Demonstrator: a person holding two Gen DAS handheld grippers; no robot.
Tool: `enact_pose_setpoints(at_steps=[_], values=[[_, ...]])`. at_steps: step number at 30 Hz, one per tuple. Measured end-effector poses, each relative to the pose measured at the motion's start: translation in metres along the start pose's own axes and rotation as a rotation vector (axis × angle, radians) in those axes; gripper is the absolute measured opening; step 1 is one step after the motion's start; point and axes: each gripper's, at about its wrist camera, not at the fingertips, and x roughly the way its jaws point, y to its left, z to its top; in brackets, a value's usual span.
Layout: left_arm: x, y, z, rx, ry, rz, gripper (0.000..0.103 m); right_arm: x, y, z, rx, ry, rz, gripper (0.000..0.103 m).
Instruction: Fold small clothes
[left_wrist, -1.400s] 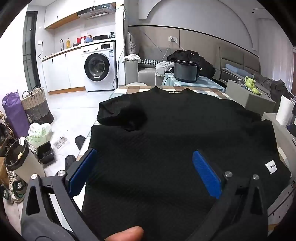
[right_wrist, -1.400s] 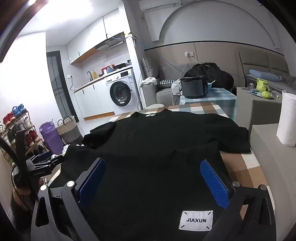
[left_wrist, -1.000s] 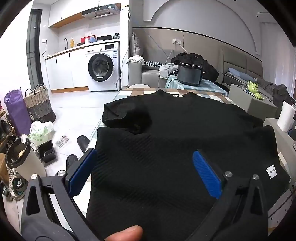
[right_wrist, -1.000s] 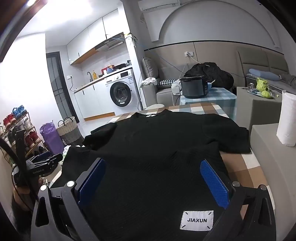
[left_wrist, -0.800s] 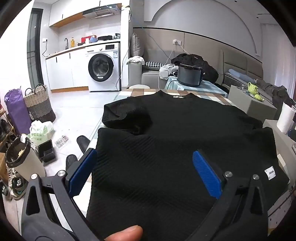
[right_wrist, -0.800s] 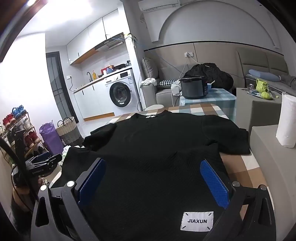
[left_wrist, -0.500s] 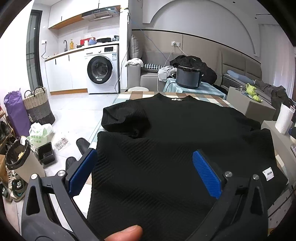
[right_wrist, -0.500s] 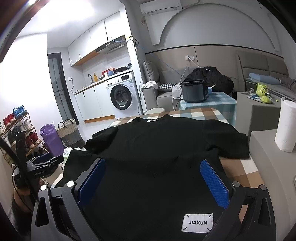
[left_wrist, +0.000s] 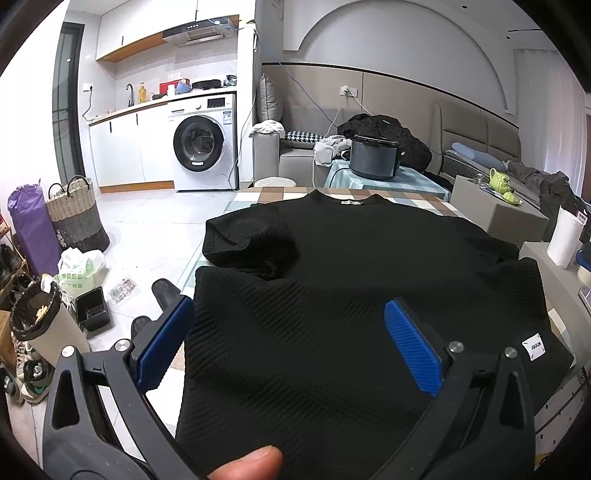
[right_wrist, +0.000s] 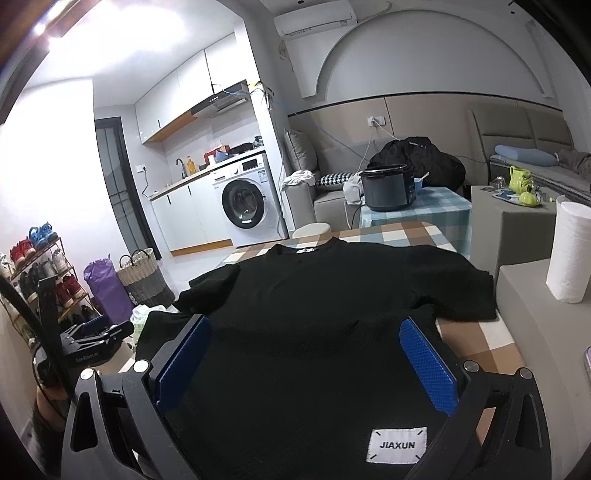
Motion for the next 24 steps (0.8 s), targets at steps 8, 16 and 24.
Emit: enact_pose_setpoints(at_steps=[8, 16, 24], values=[[-0.0009, 0.0007, 0.0013, 0.0, 0.004, -0.004, 0.102, 0.0068, 0.0024, -0.0019, -0.006, 0.013, 0.005, 0.103], [0.0003, 0.0023, 0.0024, -0.017, -0.007, -0.01, 0.102, 0.0034, 0.0035, 0.0, 0.007, 0.01, 0.0, 0.103], [0.0066, 0.0018, -0.0019, -0.013, -0.013, -0.024, 0.102, 0.0051, 0.0036, 0.0025, 0.01, 0.018, -0.007, 0.103]])
